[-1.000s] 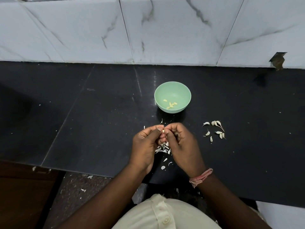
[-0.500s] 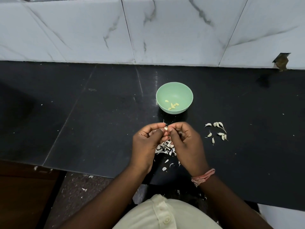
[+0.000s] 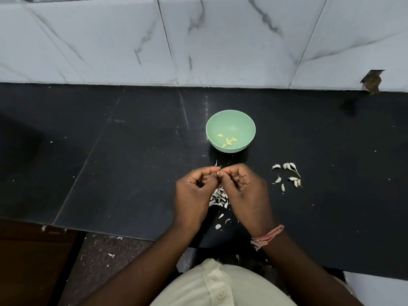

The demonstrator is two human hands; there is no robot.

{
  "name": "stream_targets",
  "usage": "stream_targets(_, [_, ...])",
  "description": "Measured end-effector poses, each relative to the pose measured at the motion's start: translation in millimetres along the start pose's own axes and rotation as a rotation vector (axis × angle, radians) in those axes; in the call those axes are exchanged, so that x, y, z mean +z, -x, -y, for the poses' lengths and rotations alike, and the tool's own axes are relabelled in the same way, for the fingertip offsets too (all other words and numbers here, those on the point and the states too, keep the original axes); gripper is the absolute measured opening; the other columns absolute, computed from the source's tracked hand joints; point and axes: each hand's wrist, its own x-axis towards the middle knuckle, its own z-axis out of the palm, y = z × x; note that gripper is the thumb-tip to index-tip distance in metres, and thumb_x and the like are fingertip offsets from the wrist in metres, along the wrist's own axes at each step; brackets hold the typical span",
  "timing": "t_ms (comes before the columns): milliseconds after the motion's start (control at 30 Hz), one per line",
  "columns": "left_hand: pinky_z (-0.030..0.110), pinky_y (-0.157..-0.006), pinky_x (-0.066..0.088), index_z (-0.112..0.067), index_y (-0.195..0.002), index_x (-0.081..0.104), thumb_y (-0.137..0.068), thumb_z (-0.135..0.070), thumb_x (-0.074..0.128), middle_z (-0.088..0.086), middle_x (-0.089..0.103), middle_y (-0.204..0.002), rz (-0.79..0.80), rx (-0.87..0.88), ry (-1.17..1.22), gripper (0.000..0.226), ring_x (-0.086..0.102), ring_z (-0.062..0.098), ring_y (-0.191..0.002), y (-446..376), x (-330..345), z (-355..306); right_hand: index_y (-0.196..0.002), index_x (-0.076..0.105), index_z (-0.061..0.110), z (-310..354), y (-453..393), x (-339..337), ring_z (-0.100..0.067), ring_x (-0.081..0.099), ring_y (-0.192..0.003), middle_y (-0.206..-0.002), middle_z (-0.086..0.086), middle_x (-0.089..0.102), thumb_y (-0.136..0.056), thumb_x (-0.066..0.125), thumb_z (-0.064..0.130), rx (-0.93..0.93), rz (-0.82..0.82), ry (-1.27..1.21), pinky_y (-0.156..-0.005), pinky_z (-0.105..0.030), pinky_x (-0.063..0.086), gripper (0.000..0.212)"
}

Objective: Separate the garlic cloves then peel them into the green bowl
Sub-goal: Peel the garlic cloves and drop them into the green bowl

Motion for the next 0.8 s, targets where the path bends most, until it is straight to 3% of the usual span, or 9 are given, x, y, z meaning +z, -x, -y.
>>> stream_targets(267, [0.033,-0.08,0.061,-0.012,-0.098,0.079,-0.09,-0.001,0.07,0.003,0.078,-0.088,0.013,0.057,-0.084,0.016,0.075,0.025,-0.086,1,-1,1,-0.091,0.072,0.019,1,-2,0,-0.008,0.071,-0.072,-0.078,0.009,0.074,-0.093,0.073,0.016,0.084,0.013,-0.047,-0.069,-0.032,0.059,0.004])
stream_targets(433, [0.029,-0.07,0.06,-0.013,-0.09,0.078,-0.09,-0.002,0.067,0.005,0.076,-0.078,0.031,0.055,-0.122,0.016,0.074,0.021,-0.074,-3,-1,1,-0.093,0.073,0.005,1,-5,-4,-0.017,0.068,-0.062,-0.074,-0.01,0.074,-0.095,0.069,0.008,0.196,0.083,-0.281,-0.062,-0.025,0.056,0.005])
stream_targets(500, [0.028,-0.069,0.059,-0.01,-0.09,0.077,-0.091,-0.001,0.065,0.009,0.075,-0.076,0.047,0.014,-0.084,0.015,0.073,0.019,-0.07,-4,-2,0,-0.096,0.072,0.0,0,-7,-5,-0.018,0.068,-0.063,-0.074,-0.016,0.073,-0.097,0.066,0.005,0.23,0.116,-0.353,-0.061,-0.025,0.056,0.008])
stream_targets(633, [0.044,-0.08,0.059,-0.006,-0.094,0.077,-0.094,-0.003,0.064,0.017,0.075,-0.084,0.08,-0.099,0.086,0.013,0.07,0.022,-0.076,-9,-1,5,-0.095,0.07,-0.004,-1,-10,-4,-0.023,0.067,-0.066,-0.077,-0.019,0.07,-0.098,0.062,0.002,0.335,0.129,-0.598,-0.06,-0.03,0.056,0.011])
stream_targets(800, [0.036,-0.084,0.058,0.001,-0.108,0.072,-0.097,-0.005,0.062,0.022,0.074,-0.094,0.145,-0.195,0.319,0.017,0.071,0.024,-0.085,-8,1,2,-0.095,0.069,-0.003,3,-12,-6,-0.02,0.062,-0.066,-0.078,-0.017,0.067,-0.1,0.058,0.005,0.379,0.111,-0.722,-0.058,-0.026,0.051,0.014])
